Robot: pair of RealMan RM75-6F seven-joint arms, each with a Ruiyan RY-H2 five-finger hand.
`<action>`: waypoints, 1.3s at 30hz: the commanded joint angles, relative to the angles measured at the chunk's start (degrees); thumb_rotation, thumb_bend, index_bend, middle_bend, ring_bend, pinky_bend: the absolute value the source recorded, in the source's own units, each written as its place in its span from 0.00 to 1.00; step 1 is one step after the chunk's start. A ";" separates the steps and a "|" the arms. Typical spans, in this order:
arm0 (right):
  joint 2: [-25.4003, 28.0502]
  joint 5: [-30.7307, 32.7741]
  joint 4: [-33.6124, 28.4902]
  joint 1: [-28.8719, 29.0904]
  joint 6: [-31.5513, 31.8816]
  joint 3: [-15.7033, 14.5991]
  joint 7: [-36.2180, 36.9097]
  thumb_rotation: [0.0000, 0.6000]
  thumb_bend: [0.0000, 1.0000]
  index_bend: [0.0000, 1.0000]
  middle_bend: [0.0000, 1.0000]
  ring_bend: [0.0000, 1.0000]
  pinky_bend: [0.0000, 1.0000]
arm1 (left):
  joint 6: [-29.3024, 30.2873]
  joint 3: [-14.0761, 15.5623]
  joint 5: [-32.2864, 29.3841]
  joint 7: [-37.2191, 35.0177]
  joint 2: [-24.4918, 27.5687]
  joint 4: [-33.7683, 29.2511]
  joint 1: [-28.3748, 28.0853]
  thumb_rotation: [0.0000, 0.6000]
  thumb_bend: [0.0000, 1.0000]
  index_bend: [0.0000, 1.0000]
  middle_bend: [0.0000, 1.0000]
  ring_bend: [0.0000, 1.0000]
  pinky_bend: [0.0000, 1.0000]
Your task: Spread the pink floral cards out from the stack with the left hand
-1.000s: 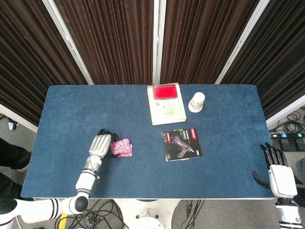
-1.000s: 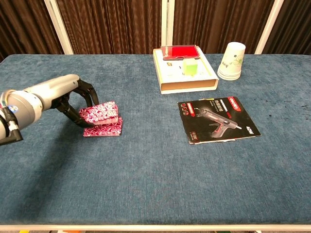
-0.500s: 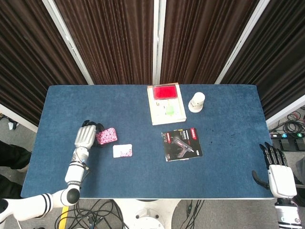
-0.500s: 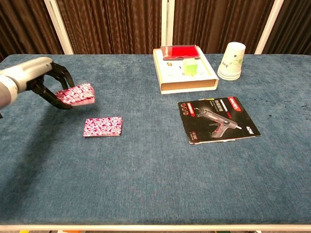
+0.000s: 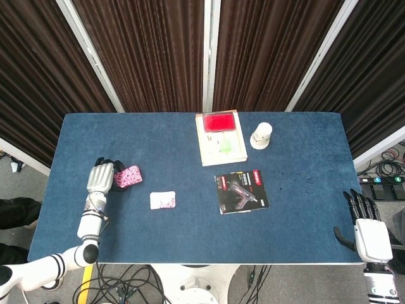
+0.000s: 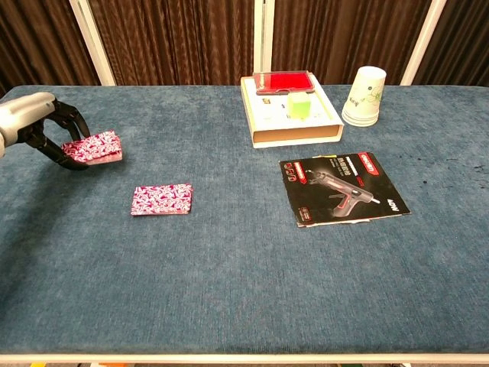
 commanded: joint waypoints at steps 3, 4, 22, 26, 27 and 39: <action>0.17 -0.16 -0.24 -0.05 0.30 0.07 -0.15 1.00 0.23 0.00 0.00 0.00 0.00 | -1.29 0.31 0.88 -1.27 -0.62 1.59 0.14 1.00 0.25 0.51 0.51 0.21 0.08; 0.20 -0.14 -0.27 -0.06 0.33 0.08 -0.14 1.00 0.23 0.00 0.00 0.00 0.00 | -1.55 0.43 1.13 -1.44 -0.58 1.74 0.15 1.00 0.24 0.50 0.50 0.21 0.08; 0.35 0.34 -0.32 -0.06 -0.11 0.05 -0.06 1.00 0.23 0.00 0.00 0.00 0.00 | -3.90 1.33 3.53 -3.91 -0.63 4.34 1.04 1.00 0.15 0.27 0.37 0.16 0.07; 0.36 0.34 -0.35 -0.08 -0.10 0.04 -0.09 1.00 0.23 0.00 0.00 0.00 0.00 | -3.35 1.23 4.49 -4.42 -0.24 3.65 1.29 1.00 0.14 0.19 0.34 0.14 0.07; 0.35 0.32 -0.35 -0.07 -0.10 0.03 -0.09 1.00 0.23 0.00 0.00 0.00 0.00 | -3.06 1.17 4.77 -4.43 -0.04 3.22 1.34 1.00 0.14 0.18 0.33 0.13 0.07; 1.21 -1.35 -1.29 -0.61 2.29 0.22 0.21 1.00 0.23 0.00 0.00 0.00 0.00 | 0.33 0.86 7.26 -1.95 3.52 -6.93 1.58 1.00 0.13 0.18 0.32 0.13 0.07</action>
